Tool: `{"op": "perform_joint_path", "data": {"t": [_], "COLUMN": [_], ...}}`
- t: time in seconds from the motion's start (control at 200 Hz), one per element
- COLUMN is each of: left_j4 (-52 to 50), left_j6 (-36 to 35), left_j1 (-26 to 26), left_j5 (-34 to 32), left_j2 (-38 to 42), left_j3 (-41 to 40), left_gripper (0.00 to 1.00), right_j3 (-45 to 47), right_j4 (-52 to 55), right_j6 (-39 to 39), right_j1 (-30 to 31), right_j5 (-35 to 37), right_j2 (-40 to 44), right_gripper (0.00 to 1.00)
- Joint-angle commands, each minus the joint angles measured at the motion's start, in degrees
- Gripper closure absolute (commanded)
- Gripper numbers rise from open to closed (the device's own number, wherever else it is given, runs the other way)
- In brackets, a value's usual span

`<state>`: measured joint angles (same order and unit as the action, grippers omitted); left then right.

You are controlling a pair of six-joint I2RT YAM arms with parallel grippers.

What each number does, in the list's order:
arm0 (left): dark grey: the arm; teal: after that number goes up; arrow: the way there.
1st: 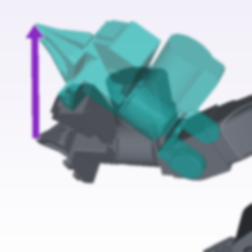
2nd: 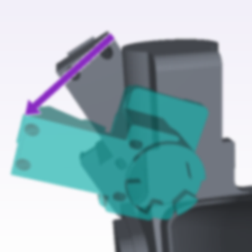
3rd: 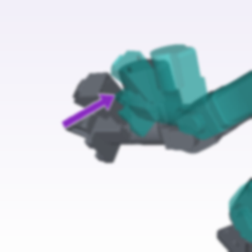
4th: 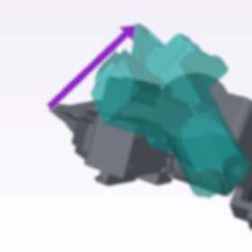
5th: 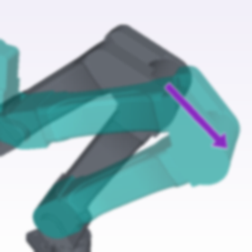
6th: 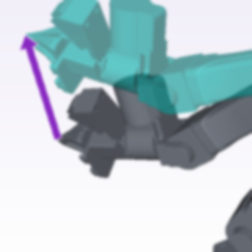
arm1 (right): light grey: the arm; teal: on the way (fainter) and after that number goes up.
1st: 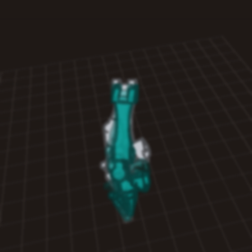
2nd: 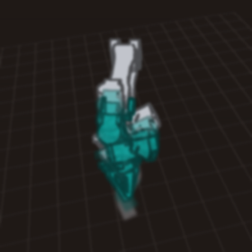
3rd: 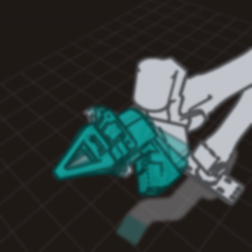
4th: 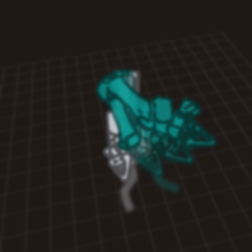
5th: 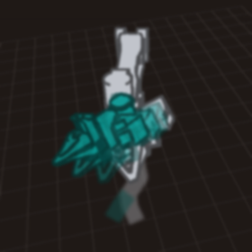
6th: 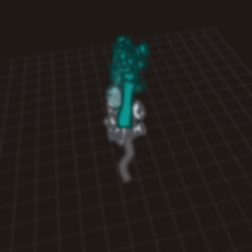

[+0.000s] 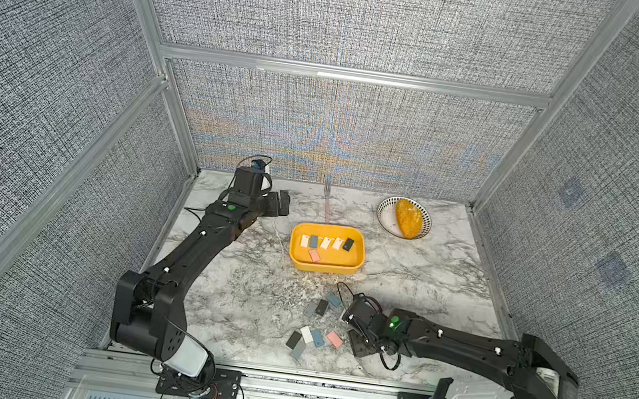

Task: Put the eraser in the storage box
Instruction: Pick up the eraser from the center of the board.

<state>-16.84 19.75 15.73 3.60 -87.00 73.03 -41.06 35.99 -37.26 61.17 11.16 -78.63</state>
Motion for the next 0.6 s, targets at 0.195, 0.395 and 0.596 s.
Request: {"op": "perform_joint_path", "data": {"t": [0.195, 0.395, 0.596], "left_j4": [1.0, 1.0, 0.8], "left_j6": [-0.1, -0.3, -0.5], "left_j1": [0.0, 0.0, 0.0], "left_j5": [0.3, 0.1, -0.1], "left_j2": [0.5, 0.6, 0.6], "left_j3": [-0.4, -0.4, -0.4], "left_gripper": [0.0, 0.0, 0.0], "right_j3": [0.6, 0.8, 0.8], "right_j4": [-2.7, -3.2, -3.6], "right_j6": [-0.9, -0.6, 0.1], "right_j1": [0.5, 0.5, 0.4], "right_j5": [-0.8, -0.8, -0.9], "right_j2": [-2.1, -3.8, -4.9], "right_gripper": [0.38, 0.45, 0.48]}}
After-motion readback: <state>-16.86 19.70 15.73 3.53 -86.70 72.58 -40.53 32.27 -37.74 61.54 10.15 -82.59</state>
